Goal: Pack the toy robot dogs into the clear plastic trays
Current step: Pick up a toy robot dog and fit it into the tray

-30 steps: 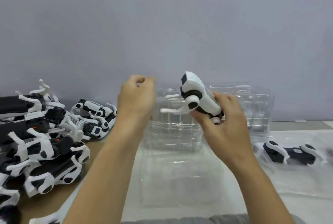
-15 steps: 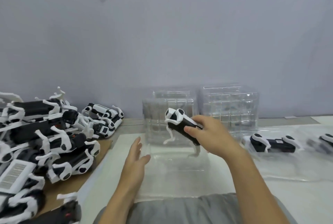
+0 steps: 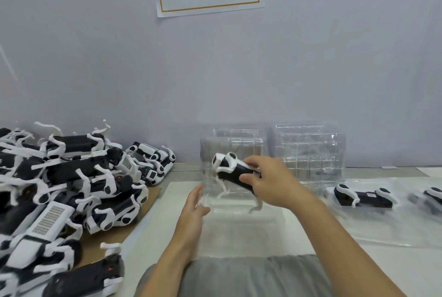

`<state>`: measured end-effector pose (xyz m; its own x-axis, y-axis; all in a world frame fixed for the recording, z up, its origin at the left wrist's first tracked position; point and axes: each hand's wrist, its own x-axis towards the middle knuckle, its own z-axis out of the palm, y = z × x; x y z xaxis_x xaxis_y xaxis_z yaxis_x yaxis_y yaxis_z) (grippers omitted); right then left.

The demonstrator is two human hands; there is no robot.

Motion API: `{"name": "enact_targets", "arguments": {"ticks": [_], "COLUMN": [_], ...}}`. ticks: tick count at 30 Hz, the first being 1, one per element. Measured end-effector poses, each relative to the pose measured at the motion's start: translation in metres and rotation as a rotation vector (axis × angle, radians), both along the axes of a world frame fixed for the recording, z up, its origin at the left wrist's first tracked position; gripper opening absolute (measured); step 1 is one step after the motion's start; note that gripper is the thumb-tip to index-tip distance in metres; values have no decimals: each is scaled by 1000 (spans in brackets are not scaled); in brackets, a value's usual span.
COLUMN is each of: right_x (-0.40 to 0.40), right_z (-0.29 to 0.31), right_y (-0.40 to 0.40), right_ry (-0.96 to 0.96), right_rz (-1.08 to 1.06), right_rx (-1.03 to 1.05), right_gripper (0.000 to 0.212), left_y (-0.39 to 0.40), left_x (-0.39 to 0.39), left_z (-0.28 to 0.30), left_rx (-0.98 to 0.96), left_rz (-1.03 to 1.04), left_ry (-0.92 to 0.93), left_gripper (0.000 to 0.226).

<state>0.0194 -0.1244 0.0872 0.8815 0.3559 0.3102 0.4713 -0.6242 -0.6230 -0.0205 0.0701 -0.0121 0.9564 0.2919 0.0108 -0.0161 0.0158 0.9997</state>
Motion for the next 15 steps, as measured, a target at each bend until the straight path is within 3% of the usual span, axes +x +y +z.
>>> {"name": "enact_targets", "arguments": {"ticks": [7, 10, 13, 15], "right_x": [-8, -6, -6, -6], "right_z": [-38, -33, -34, -39], "right_y": [15, 17, 18, 19], "right_ry": [-154, -88, -65, -108], "right_rz": [-10, 36, 56, 73], "right_rx": [-230, -243, -278, -290], "right_gripper": [29, 17, 13, 10], "left_y": [3, 7, 5, 5], "left_x": [-4, -1, 1, 1], "left_z": [2, 3, 4, 3], "left_rx": [-48, -152, -191, -185], "left_rz": [-53, -29, -12, -16], "left_ry": [-9, -5, -16, -17], "left_gripper": [68, 77, 55, 53]}}
